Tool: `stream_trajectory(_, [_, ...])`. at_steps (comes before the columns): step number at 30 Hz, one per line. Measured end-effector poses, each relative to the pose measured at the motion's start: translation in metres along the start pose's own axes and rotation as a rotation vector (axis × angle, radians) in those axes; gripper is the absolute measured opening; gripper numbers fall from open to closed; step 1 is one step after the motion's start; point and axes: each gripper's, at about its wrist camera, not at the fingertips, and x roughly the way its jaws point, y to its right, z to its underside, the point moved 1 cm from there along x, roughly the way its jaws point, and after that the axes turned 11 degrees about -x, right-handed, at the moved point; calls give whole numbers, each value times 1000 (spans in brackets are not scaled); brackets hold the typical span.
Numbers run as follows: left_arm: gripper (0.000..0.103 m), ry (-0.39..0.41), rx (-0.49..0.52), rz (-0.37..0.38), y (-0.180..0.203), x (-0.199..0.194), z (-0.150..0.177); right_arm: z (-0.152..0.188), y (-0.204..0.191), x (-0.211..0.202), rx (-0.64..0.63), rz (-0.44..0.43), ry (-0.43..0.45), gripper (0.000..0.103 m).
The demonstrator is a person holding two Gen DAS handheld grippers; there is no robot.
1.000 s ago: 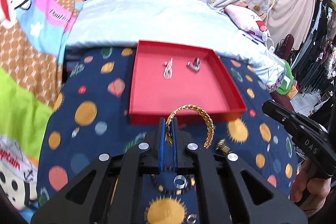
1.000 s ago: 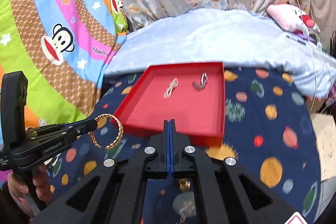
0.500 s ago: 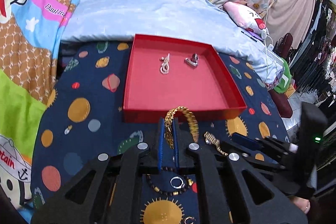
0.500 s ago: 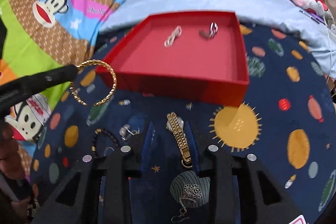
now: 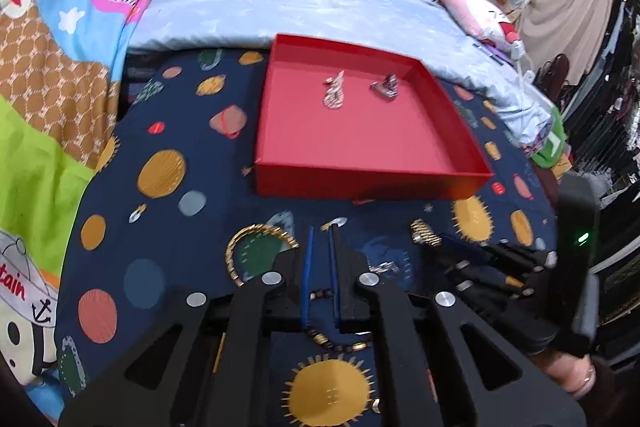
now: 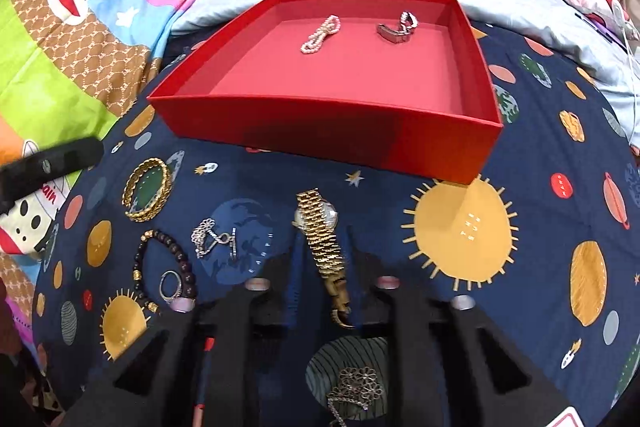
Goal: Organize jewelry
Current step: 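Lift the gold bangle and gold watch and carry them toward the red tray, then lower the gold bangle and gold watch into the red tray and open both grippers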
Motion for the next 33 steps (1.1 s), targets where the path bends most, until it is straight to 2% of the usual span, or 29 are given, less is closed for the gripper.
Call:
stream_trajectory(1, [10,-9,-2,-16,-4,4,2,1,2,-1,12,-12,1,12])
stream_trajectory(3, [29,-18,-7,-41,-12,10,7,2,2,-3,25,-13,6,11])
stream_trajectory(9, [52,-28,-20,-95,-28,23,14,3,3,-18,73,-30,53,11])
stream_trajectory(14, [51,-3,3,-152,-28,36,11,2,2,-29,89,-43,77,11])
stream_trajectory(18, [52,-33,-19,-106,-30,43,11,2,1,-33,96,-49,89,11])
stream_trajectory(19, [54,-28,-15,-106,-29,44,12,2,1,-34,100,-51,92,11])
stream_trajectory(21, [65,-13,11,-135,-24,47,14,2,2,-35,106,-55,96,11])
stream_trajectory(26, [64,-28,13,-164,-23,61,16,2,2,-35,108,-58,98,11])
stream_trajectory(29, [56,-11,25,-184,-22,62,15,1,2,-36,109,-59,100,11])
stream_trajectory(33, [55,-16,8,-164,-25,59,15,0,0,-40,111,-62,114,11])
